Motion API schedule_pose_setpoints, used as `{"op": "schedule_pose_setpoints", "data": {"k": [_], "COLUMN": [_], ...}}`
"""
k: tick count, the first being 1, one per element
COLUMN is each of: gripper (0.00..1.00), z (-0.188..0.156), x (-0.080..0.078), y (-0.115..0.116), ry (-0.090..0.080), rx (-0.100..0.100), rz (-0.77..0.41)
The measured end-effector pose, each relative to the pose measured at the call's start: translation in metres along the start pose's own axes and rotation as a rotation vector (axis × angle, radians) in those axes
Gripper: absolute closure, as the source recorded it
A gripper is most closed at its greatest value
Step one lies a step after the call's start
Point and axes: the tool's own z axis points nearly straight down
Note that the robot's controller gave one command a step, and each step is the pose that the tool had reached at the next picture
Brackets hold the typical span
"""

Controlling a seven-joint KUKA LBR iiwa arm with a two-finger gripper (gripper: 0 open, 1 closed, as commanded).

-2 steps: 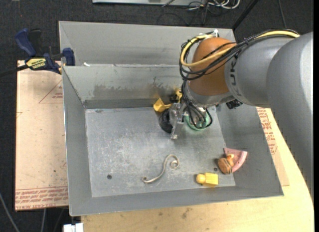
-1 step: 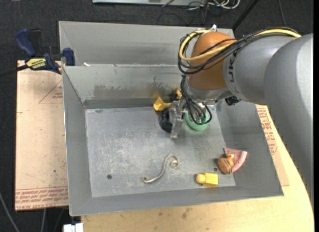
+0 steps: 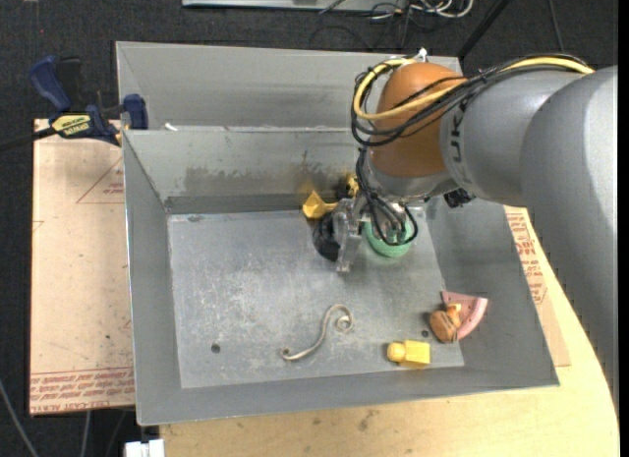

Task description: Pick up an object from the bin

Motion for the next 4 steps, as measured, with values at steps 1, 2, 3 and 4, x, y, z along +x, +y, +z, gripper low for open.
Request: {"op": "schedule_pose_setpoints", "data": {"k": [1,2,3,4], "gripper": [1.0,1.0,1.0,1.0], "z": [-0.0278,-0.0278,-0.0278,-0.0278], "x": [0.0226,0.0227,0.0226,0.0226], "y": [0.0218,0.0217,0.0217,0.0217], "ry": [-0.013,-0.013,-0.013,-0.013], "rx": [0.0,0.0,0.0,0.0], "rz": [-0.118,-0.118,-0.118,-0.118]}}
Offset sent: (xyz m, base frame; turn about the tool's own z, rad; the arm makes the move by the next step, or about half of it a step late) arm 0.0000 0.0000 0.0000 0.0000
